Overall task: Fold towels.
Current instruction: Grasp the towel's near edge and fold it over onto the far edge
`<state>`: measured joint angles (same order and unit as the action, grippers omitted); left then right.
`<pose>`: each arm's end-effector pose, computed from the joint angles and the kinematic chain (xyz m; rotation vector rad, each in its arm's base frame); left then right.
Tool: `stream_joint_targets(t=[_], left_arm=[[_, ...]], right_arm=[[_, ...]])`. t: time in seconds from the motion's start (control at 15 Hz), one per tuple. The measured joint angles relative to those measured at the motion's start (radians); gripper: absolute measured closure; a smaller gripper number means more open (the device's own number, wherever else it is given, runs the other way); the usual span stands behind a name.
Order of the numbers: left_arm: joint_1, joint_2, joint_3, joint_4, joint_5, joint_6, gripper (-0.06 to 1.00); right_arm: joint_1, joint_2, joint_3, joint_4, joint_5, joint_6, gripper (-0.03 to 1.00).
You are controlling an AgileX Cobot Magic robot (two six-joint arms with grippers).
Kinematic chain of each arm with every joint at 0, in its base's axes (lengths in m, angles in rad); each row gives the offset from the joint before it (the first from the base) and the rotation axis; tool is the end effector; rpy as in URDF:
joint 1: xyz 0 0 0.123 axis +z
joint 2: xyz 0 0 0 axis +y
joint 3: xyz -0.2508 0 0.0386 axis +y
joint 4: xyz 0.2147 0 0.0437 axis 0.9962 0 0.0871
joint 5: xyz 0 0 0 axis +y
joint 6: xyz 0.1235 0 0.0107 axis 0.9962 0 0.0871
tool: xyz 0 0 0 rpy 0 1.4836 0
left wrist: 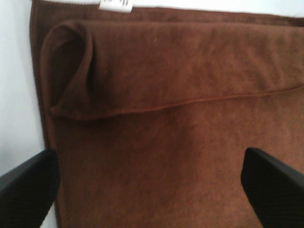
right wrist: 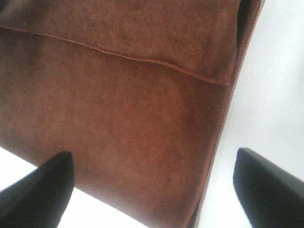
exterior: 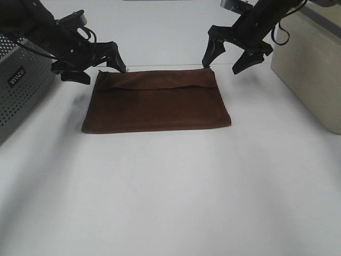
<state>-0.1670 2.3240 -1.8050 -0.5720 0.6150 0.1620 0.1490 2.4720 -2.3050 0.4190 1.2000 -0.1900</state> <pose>0.4615 -0.1171 0.1140 -0.0715 2.5721 -0.5929 0.4636 0.1171 0.1470 -0.3382 2.7694 0.5752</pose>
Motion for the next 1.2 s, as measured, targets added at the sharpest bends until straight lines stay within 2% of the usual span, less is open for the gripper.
stream_joint_targets(t=[0.13, 0.27, 0.4, 0.6, 0.87, 1.0, 1.2], left_arm=[[0.000, -0.064, 0.113, 0.059, 0.021, -0.071, -0.04], [0.000, -0.166, 0.269, 0.093, 0.023, -0.092, -0.04], [0.000, -0.210, 0.326, 0.120, 0.030, -0.092, -0.04], [0.000, -0.214, 0.331, 0.127, 0.046, -0.092, -0.04], [0.000, -0.189, 0.331, 0.135, 0.042, -0.099, -0.04], [0.000, -0.156, 0.331, 0.135, 0.015, -0.119, -0.03], [0.000, -0.110, 0.331, 0.126, -0.017, -0.123, 0.04]], right_arm=[[0.000, -0.040, 0.029, -0.002, 0.004, 0.049, 0.12], [0.000, -0.131, 0.174, -0.002, 0.004, 0.060, 0.12], [0.000, -0.199, 0.330, -0.003, 0.013, 0.060, 0.13], [0.000, -0.235, 0.470, 0.034, 0.000, 0.037, 0.13], [0.000, -0.236, 0.581, 0.046, -0.144, -0.006, 0.13], [0.000, -0.233, 0.606, 0.046, -0.211, -0.024, 0.13], [0.000, -0.179, 0.607, 0.062, -0.253, -0.063, 0.14]])
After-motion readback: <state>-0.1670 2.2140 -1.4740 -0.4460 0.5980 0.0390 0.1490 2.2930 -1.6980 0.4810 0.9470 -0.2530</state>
